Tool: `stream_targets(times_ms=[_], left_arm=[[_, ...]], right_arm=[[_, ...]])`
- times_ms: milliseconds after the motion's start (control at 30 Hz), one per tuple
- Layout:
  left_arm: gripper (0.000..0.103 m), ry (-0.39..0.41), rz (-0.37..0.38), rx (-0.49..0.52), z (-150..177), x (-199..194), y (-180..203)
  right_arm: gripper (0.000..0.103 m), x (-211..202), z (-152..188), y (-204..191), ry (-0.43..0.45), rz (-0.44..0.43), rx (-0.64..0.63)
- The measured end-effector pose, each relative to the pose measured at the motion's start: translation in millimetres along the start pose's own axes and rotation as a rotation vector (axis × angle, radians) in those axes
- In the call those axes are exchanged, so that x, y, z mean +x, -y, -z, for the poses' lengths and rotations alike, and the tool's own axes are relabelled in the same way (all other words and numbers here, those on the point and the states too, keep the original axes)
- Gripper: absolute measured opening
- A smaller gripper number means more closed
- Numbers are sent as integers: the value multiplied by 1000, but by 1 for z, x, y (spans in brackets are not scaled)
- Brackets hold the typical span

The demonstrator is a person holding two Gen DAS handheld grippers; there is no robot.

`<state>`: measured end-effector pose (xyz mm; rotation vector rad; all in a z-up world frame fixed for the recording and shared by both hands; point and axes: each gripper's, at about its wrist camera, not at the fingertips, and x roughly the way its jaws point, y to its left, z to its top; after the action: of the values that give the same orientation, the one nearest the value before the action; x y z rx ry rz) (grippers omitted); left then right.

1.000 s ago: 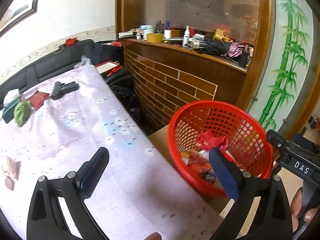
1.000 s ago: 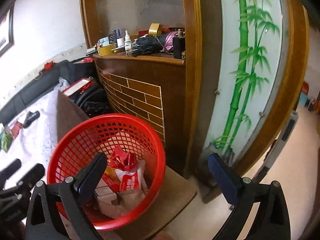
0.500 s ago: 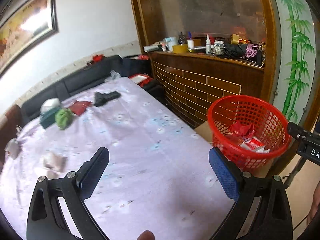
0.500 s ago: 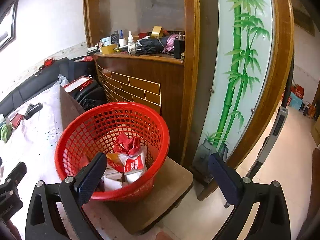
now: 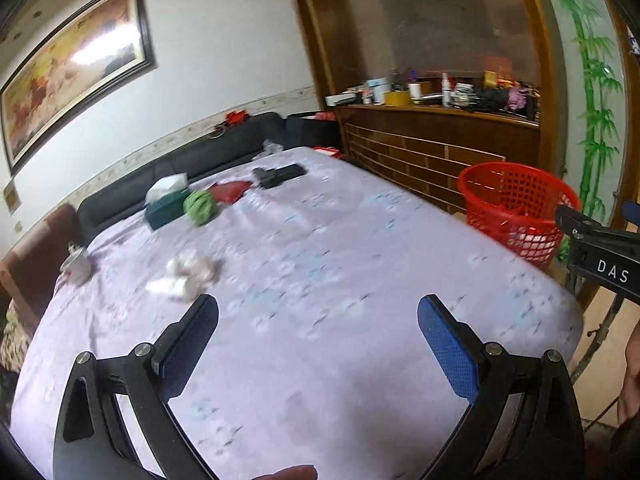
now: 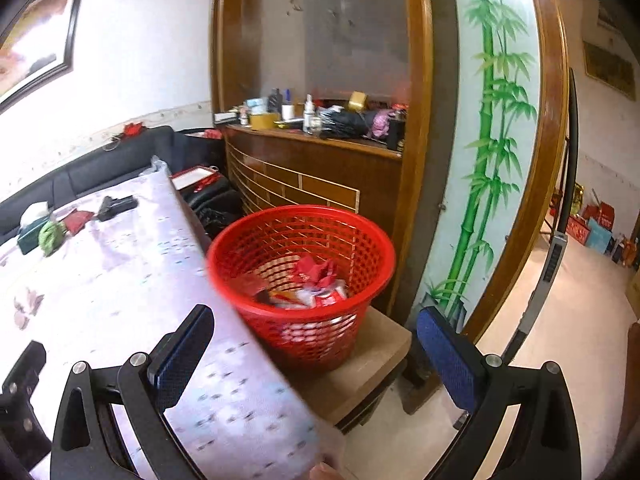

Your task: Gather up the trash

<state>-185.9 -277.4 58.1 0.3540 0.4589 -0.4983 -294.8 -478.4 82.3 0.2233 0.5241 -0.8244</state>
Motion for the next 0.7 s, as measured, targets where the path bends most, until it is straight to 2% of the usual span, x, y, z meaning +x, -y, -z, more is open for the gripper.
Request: stream_targets(times_ms=[167,333,500,700], left_arm=[[99,-28,11,-72,15,-4,-23],[99,-17,-13,-120,19,-6,-36],[99,-20,10,-156,20,-4,-40],[99,-24,21,-155,19,-1,-36]], right_arm=[[103,-8,11,-30,5,-25,-54],[103,-18,16,-60,15,-53,-96],[103,-27,16,-71,48,-52,-130],[103,-27,16,-67,47,-55,-117]])
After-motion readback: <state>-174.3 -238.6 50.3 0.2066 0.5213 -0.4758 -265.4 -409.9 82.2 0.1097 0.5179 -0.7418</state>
